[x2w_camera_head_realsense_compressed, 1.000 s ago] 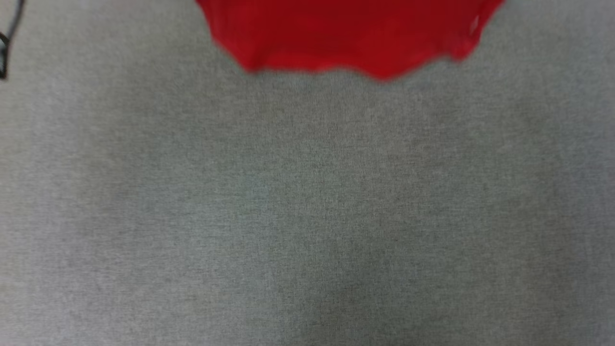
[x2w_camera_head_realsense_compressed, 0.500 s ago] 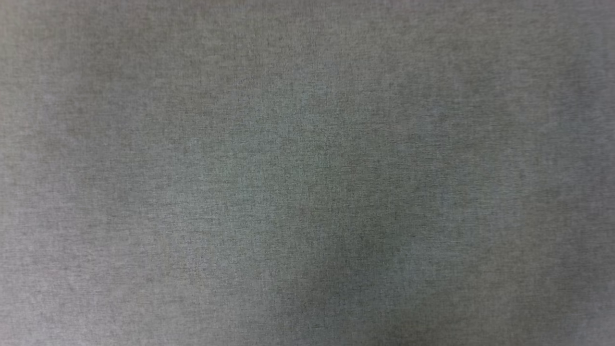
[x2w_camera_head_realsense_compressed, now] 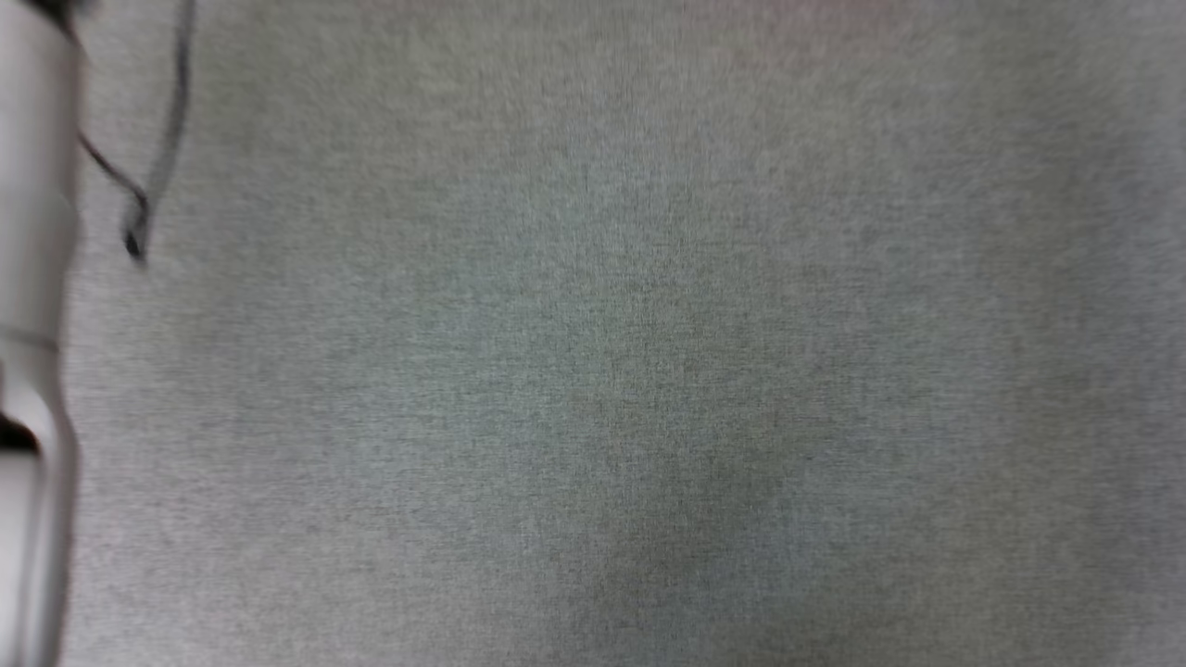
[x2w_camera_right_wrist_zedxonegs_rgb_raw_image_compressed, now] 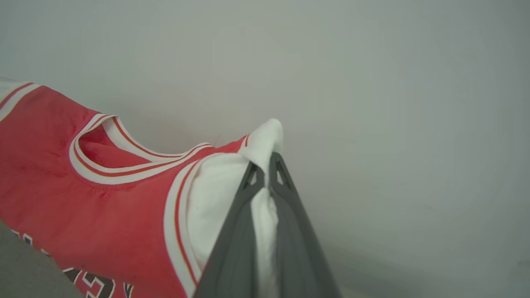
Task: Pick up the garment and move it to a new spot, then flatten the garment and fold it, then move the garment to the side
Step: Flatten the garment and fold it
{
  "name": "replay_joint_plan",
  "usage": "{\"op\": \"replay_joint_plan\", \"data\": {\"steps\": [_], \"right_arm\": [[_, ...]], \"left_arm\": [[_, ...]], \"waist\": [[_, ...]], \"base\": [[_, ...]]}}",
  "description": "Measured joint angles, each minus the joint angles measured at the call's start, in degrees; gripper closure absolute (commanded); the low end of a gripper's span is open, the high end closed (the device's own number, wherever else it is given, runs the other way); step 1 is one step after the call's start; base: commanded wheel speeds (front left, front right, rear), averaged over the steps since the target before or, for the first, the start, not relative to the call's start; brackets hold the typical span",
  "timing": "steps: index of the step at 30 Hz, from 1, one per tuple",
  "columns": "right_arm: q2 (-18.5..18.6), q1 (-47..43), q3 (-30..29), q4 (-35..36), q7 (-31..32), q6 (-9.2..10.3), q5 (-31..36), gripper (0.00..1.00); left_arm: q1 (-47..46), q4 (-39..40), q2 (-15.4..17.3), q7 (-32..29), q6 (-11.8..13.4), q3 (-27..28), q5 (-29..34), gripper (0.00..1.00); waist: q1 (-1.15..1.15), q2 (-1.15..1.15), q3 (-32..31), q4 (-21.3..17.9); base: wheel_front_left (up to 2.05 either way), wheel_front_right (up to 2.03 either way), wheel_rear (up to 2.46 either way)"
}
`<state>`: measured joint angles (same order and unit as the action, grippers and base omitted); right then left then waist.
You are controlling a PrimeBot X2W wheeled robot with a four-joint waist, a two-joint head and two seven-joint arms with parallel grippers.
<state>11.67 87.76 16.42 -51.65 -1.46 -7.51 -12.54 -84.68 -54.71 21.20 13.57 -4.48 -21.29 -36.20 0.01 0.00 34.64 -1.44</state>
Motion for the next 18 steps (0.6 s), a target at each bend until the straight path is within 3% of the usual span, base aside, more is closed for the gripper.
{"op": "replay_joint_plan", "data": {"steps": [9, 18], "right_arm": [[0.5, -21.7, 4.2, 3.9, -3.7, 0.0, -7.1, 1.0], [3.8, -45.6, 5.3, 14.8, -4.1, 0.0, -13.1, 1.0]], "left_arm": [[22.5, 4.8, -0.2, 1.3, -0.7, 2.2, -2.6, 1.0], [52.6, 23.5, 0.8, 1.4, 5.6, 7.8, -4.4, 1.0]], "waist": [[-0.01, 0.0, -8.9, 0.2], [-0.02, 0.0, -19.1, -0.4]], "base": [[0.0, 0.0, 0.0], [0.0, 0.0, 0.0]]}}
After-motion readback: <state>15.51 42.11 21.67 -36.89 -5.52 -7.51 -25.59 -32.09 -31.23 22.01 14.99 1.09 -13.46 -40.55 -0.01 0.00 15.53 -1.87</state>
